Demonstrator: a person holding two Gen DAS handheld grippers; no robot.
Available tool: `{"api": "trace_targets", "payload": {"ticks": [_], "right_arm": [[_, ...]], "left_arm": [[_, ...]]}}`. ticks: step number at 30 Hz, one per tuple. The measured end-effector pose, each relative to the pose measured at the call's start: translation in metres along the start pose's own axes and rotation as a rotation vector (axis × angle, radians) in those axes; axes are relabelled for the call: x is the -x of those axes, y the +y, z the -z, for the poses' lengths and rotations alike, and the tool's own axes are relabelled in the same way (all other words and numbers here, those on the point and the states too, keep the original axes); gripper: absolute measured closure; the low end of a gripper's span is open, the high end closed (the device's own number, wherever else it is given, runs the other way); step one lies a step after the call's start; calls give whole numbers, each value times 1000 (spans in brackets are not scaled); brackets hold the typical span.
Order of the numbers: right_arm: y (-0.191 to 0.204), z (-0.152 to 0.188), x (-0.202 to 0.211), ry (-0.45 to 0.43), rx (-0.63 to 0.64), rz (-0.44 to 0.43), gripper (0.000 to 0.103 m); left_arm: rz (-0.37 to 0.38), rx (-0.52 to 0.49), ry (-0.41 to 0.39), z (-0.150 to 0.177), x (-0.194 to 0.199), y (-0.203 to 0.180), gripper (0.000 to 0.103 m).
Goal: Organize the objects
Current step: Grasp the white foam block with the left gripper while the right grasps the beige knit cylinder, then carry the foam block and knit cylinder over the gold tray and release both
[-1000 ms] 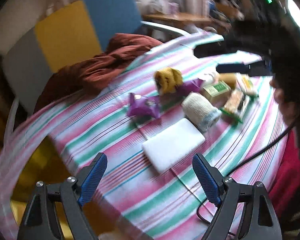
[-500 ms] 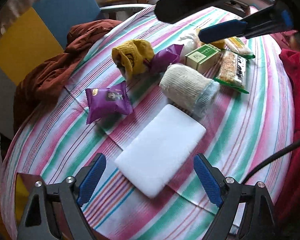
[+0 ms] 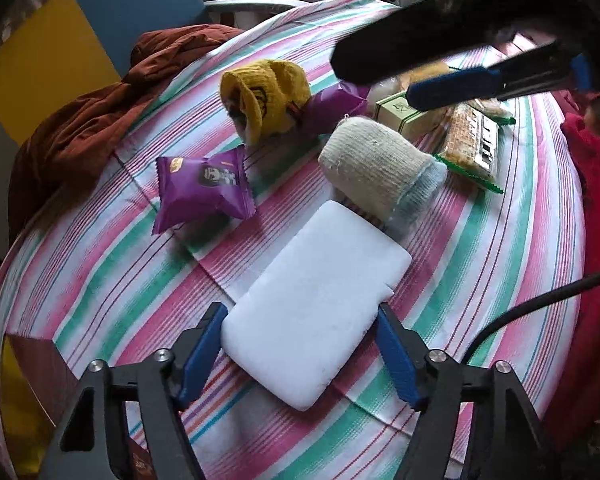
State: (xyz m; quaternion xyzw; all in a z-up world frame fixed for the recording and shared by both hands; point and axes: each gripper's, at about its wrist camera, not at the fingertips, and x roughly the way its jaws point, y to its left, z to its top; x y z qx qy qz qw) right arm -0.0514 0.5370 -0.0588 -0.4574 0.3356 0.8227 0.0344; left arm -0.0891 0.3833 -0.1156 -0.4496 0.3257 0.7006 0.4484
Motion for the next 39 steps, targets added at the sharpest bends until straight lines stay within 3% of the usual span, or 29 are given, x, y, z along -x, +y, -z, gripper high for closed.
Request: {"api": "trace_targets", "payload": {"ticks": [7, 15, 23, 25, 31, 39], "right_arm": [[1, 5, -20, 64, 36, 65, 34], [8, 9, -22, 60, 94, 129, 37], [12, 15, -40, 100, 178, 271, 39], [13, 16, -42, 94, 195, 301, 50], [19, 18, -40, 84, 230, 265, 52], [62, 36, -37, 50, 373, 144, 52]], "left_arm": [[4, 76, -15, 12, 13, -4, 32], [-3, 197, -61, 24, 34, 6, 32], [14, 334, -129, 38, 61, 17, 32], [3, 353, -153, 40, 68, 18, 32], [-9, 431, -242, 58, 102, 28, 32], [-58, 545, -345, 107, 159, 52, 31]]}}
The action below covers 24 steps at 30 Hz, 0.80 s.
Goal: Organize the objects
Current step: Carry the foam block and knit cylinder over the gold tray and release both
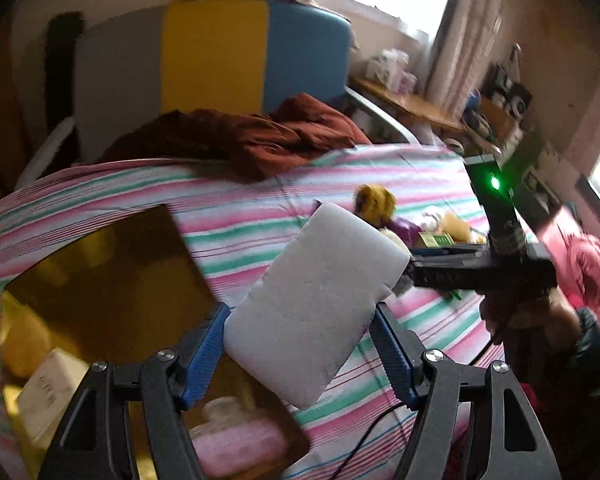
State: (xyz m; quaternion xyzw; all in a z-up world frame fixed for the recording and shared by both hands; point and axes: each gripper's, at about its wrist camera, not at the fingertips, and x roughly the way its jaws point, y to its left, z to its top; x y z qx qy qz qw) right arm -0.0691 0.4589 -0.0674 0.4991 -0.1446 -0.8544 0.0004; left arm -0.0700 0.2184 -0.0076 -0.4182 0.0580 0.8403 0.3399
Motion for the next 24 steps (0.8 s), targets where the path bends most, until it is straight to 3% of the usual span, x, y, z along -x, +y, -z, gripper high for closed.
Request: {"api": "trace_targets", "payload": {"ticks": [13, 24], "right_arm": [[83, 4, 35, -118, 96, -102, 52], [172, 8, 28, -96, 212, -212, 52]], "left_arm": [[-187, 288, -89, 55, 80, 131, 31], [-210, 366, -73, 107, 96, 156, 31]]}}
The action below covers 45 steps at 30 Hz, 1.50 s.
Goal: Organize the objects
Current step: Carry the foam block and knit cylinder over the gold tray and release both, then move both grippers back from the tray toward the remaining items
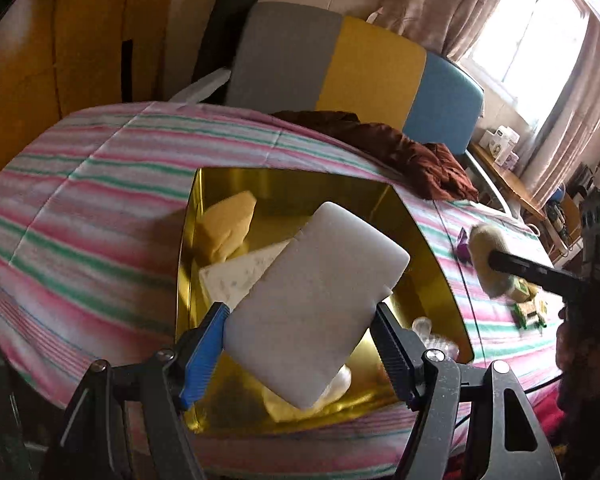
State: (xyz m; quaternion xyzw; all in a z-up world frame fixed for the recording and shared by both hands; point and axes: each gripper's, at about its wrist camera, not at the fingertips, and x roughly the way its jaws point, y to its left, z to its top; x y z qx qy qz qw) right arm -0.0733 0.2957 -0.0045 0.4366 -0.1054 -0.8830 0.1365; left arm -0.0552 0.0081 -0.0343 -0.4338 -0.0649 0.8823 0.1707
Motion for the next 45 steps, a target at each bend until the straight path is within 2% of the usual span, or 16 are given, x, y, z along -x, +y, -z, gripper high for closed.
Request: {"api": "trace_targets", "payload": {"ticks": [5, 10, 14, 17, 20, 34, 40, 45], "right_arm": [[24, -7, -25, 52, 32, 0, 52], [34, -22, -49, 82, 48, 38, 52], [39, -47, -60, 34, 32, 114, 50], [40, -60, -59, 0, 12, 113, 48], [39, -64, -51, -30, 2, 104, 36], [46, -17, -47, 8, 14, 113, 36], [55, -2, -39, -6, 23, 119, 36], [62, 6, -30, -30, 40, 129, 36]], "left_arm": [[-6, 6, 28, 16, -4, 9, 30], [-11, 20, 36, 22, -9, 16, 26], [-16, 22, 32, 22, -10, 16, 21], [-31, 16, 25, 21, -8, 15, 16], [-45, 16, 15, 21, -5, 16, 11], [-154, -4, -89, 10, 18, 12, 10], [-202, -45, -124, 10, 24, 1, 9], [-205, -80, -136, 10, 26, -10, 8]]}}
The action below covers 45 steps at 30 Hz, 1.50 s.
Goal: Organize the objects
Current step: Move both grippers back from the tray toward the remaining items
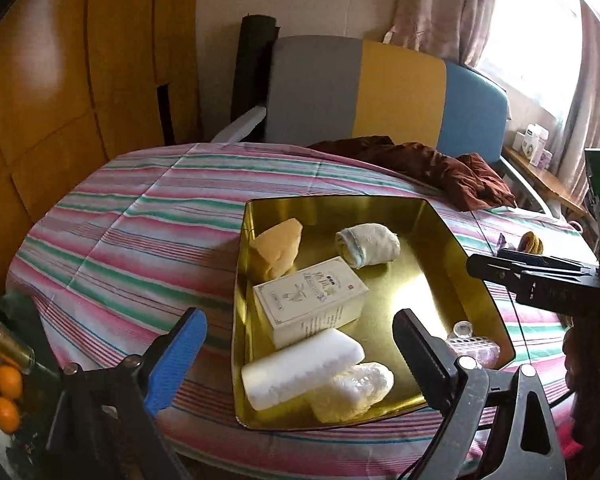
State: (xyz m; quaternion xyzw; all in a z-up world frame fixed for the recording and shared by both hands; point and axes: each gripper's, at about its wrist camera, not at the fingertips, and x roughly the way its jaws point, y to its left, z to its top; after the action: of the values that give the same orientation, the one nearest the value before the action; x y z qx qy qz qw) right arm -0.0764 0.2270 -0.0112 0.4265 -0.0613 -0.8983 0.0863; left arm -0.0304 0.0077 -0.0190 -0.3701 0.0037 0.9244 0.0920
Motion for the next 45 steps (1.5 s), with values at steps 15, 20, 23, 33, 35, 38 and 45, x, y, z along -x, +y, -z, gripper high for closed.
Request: {"api": "trace_targets", "payload": {"ticks": [15, 20, 23, 33, 35, 38, 45], "right_arm": [[-18, 9, 24, -50, -25, 54, 36], [-36, 13, 27, -50, -58, 75, 34], [-47, 17, 30, -52, -78, 87, 23], [-90, 25, 38, -30, -117, 169, 23], [-104, 26, 39, -16, -122, 189, 23], [-130, 27, 40, 8, -132, 234, 23], [-203, 31, 46, 48, -225, 361, 23]], "left_arm": [[34, -86, 9, 0, 2, -38, 8], [48, -115, 13, 0, 1, -50, 8], [58, -134, 16, -1, 0, -58, 8], [93, -195, 18, -4, -4, -83, 6], [102, -209, 20, -5, -6, -88, 6], [118, -226, 27, -5, -8, -96, 6], [157, -255, 35, -11, -14, -116, 6]]}}
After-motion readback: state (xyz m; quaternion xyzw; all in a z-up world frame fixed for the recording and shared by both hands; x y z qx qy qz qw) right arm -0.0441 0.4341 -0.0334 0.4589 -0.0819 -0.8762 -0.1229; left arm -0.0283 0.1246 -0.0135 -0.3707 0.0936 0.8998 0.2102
